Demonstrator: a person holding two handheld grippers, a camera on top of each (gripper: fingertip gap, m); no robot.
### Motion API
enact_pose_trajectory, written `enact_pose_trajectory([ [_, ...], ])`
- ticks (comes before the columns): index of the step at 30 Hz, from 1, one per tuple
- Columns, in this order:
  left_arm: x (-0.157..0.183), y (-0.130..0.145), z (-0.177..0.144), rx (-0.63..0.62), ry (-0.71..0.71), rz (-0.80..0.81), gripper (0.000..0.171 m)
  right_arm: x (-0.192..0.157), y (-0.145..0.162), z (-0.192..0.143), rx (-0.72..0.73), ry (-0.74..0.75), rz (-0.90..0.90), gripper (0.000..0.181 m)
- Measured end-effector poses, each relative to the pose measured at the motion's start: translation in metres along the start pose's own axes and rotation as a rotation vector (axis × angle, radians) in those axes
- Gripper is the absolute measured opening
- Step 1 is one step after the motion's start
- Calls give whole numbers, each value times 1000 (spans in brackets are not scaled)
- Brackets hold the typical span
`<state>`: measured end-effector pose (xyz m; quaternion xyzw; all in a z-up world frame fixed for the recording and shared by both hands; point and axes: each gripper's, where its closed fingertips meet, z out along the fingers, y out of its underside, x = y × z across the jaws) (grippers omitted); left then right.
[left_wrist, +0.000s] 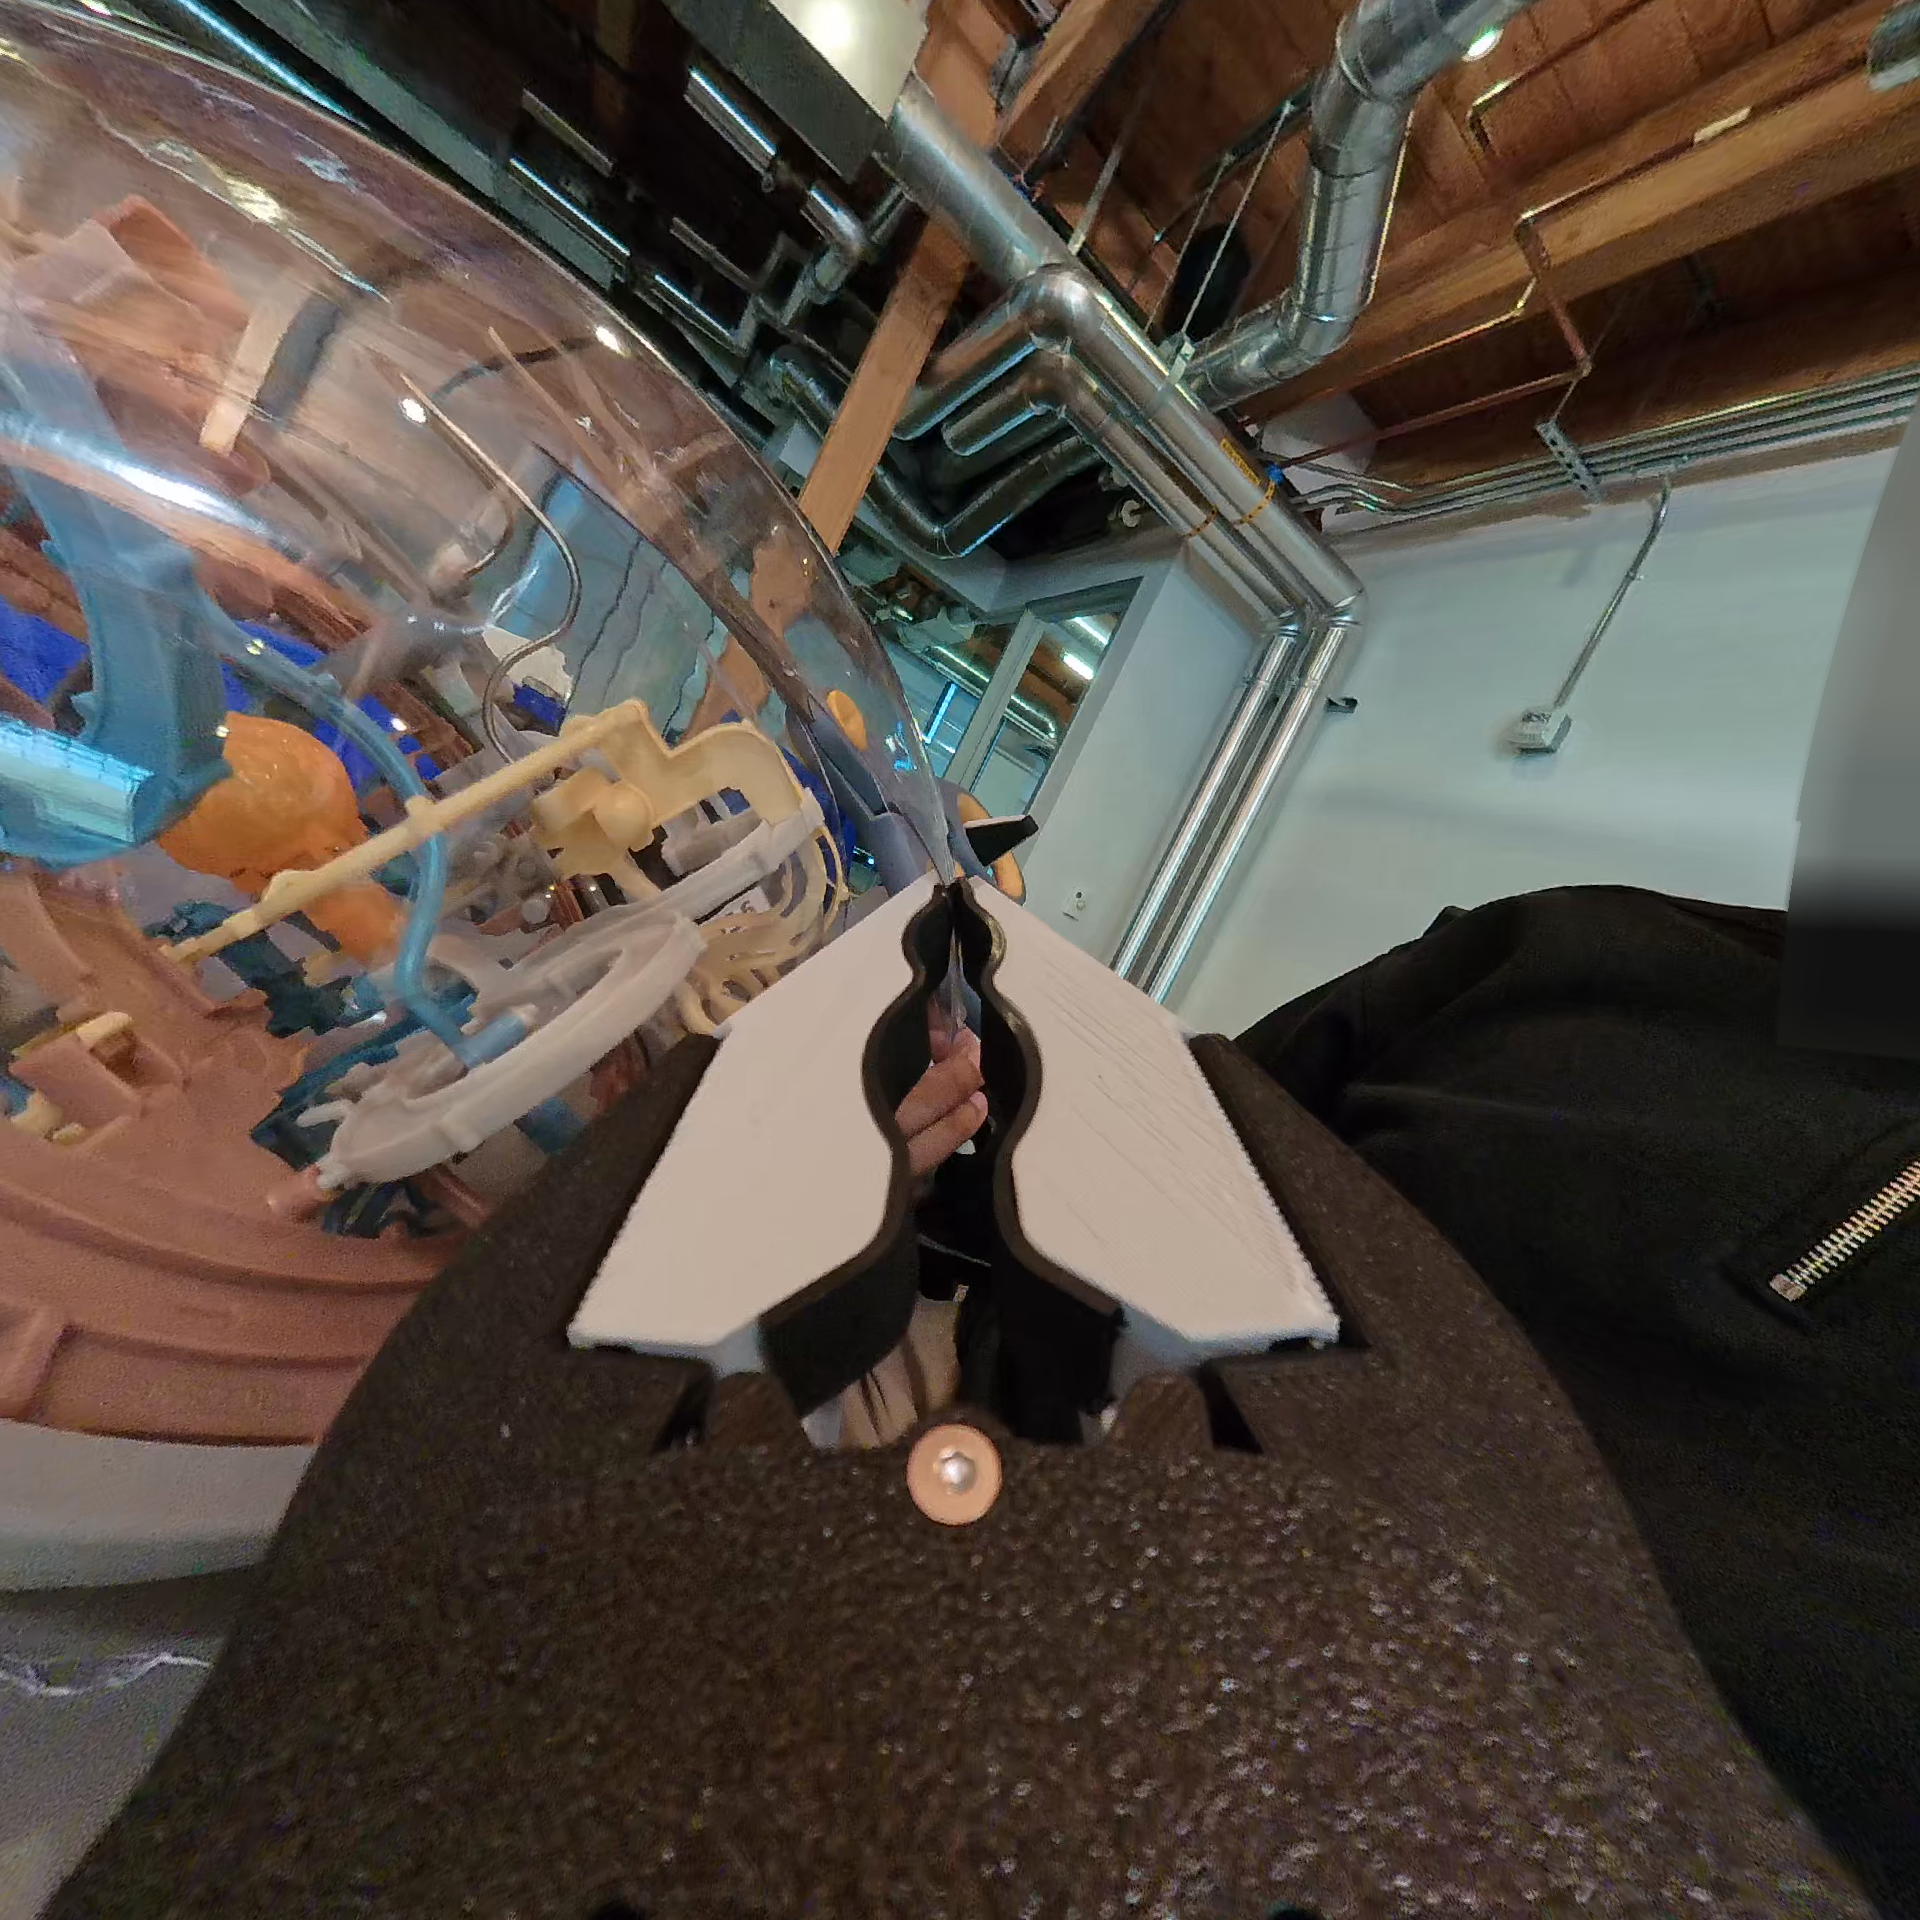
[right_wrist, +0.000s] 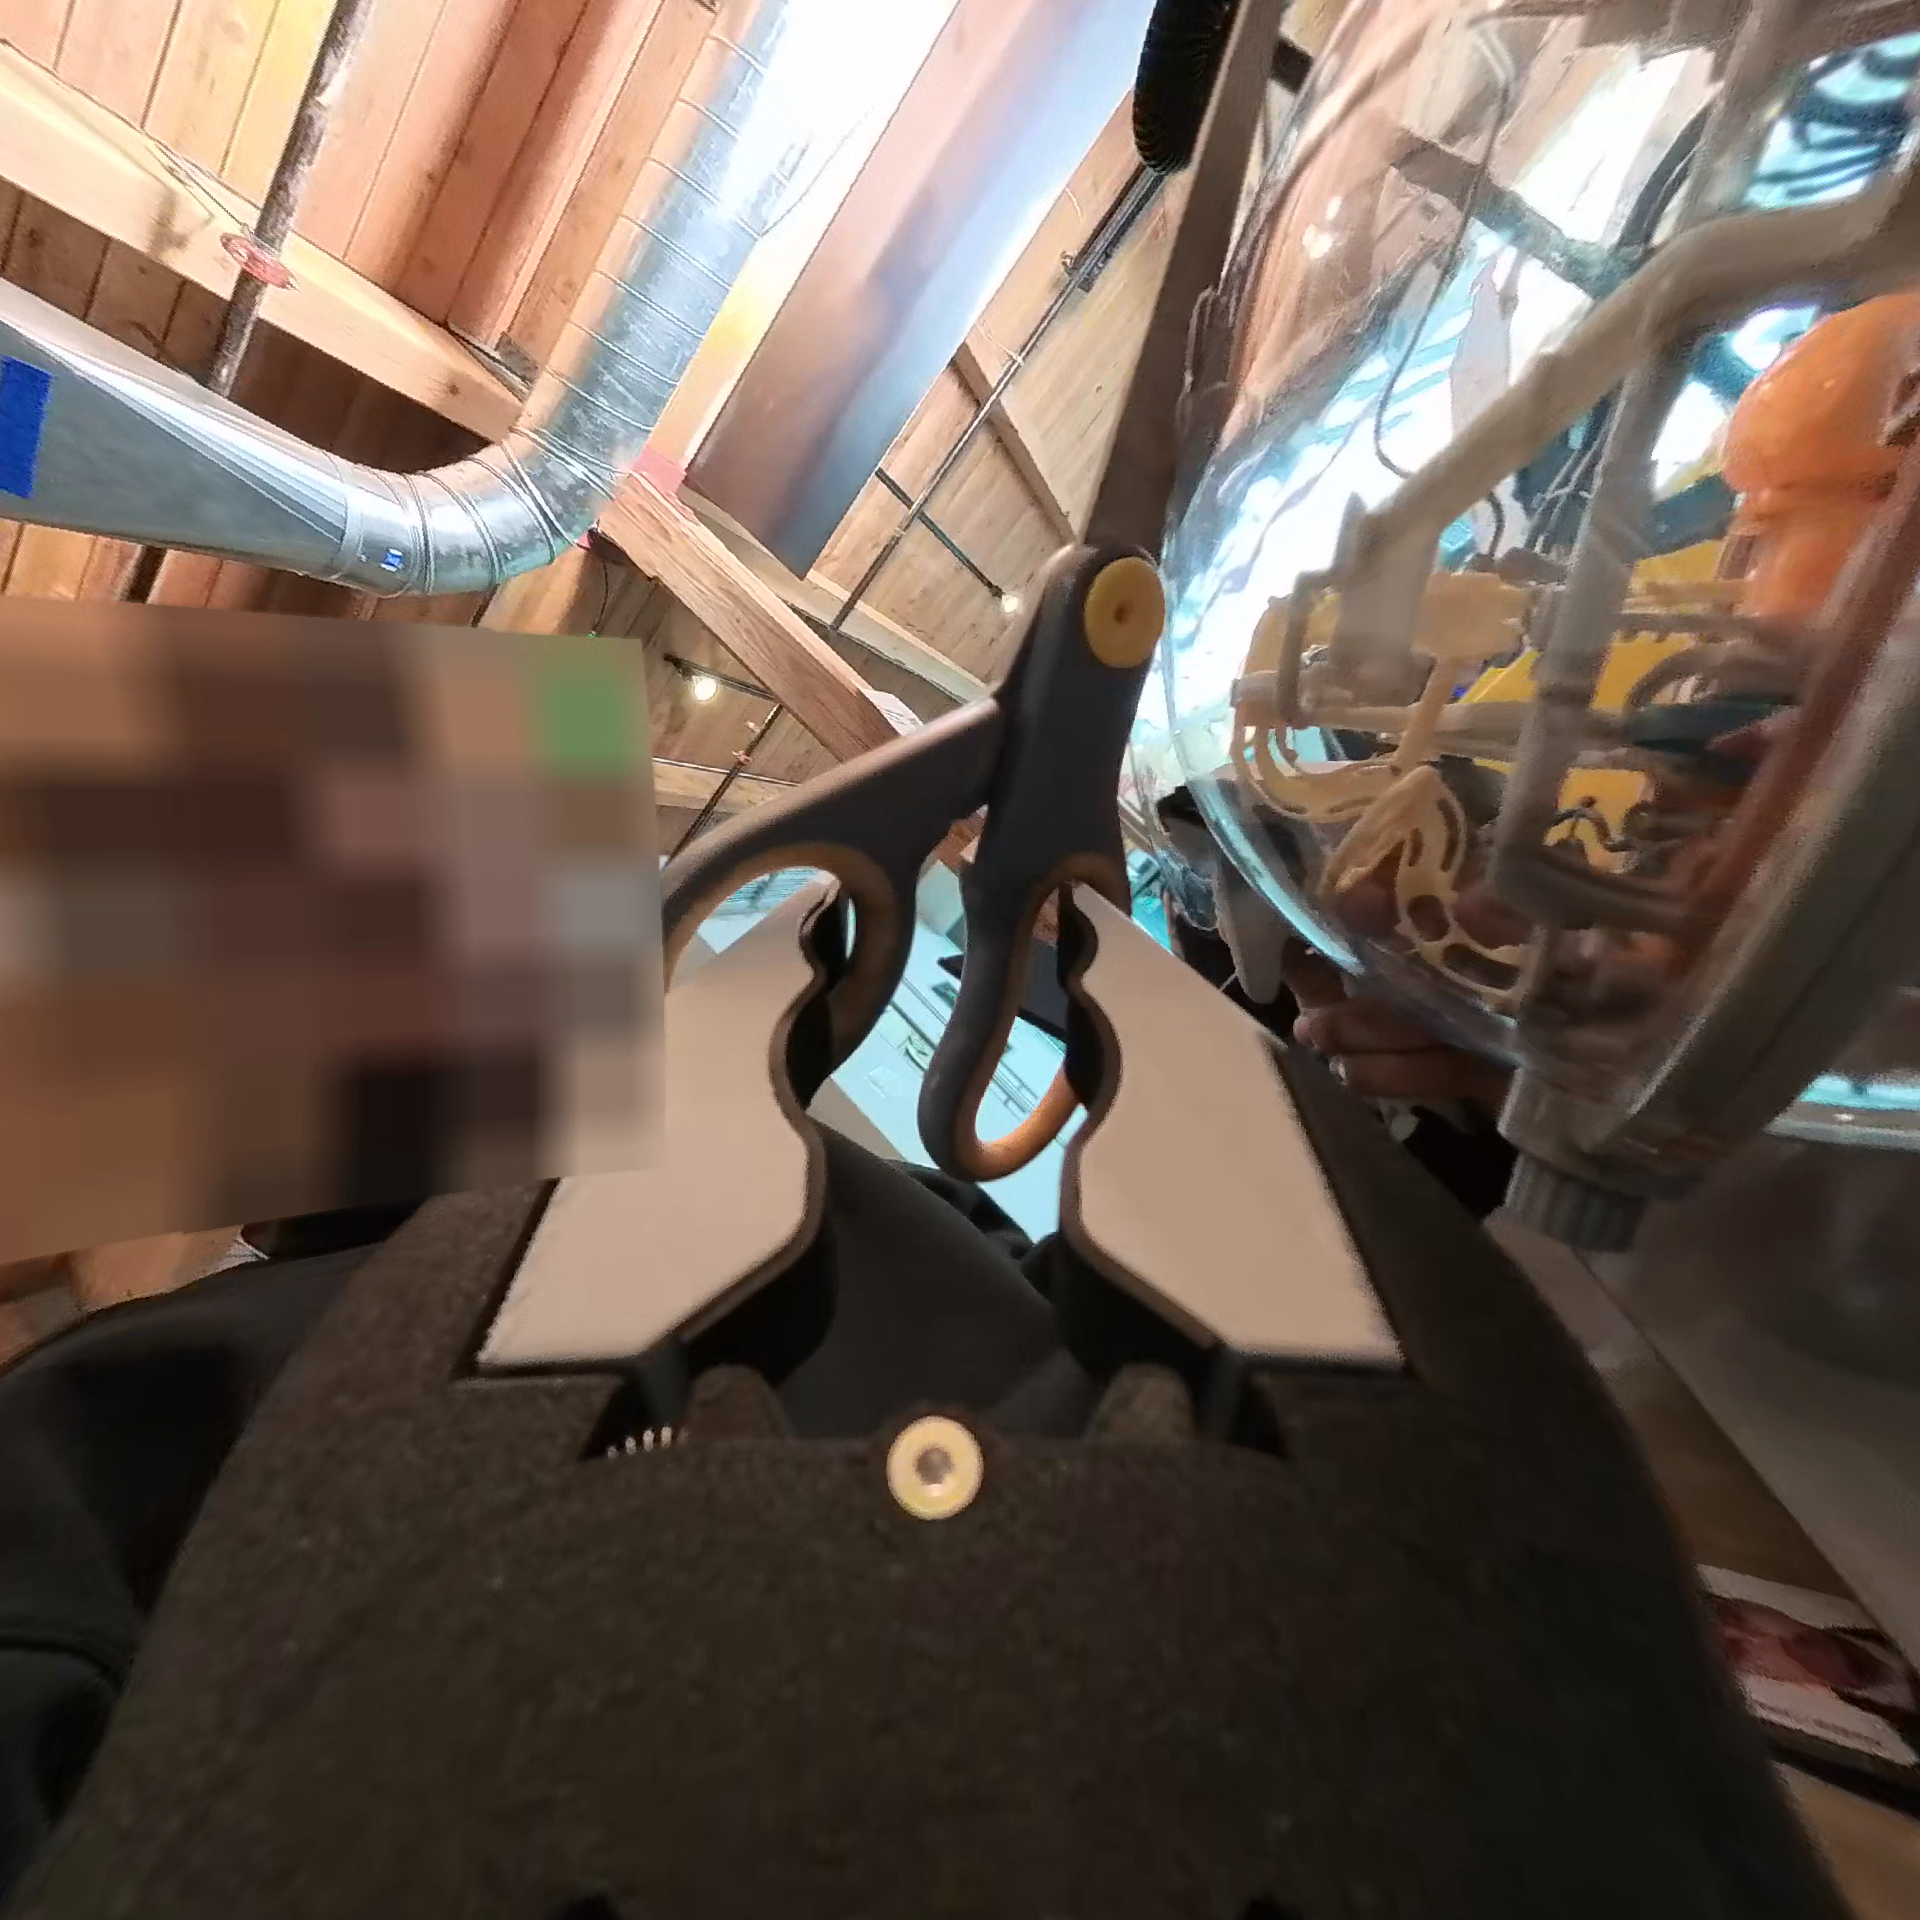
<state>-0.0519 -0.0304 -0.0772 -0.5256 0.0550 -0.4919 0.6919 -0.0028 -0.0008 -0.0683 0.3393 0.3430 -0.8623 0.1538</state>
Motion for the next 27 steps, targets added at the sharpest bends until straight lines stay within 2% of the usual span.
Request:
enact_pose_trajectory([
  [9,-4,-3,-1,18,-17,0,0,-1,-2,-4,-1,-1,-1,39],
  [27,-10,-7,-3,41,-52,-5,0,-7,-12,-20,-38,93,-104,36],
])
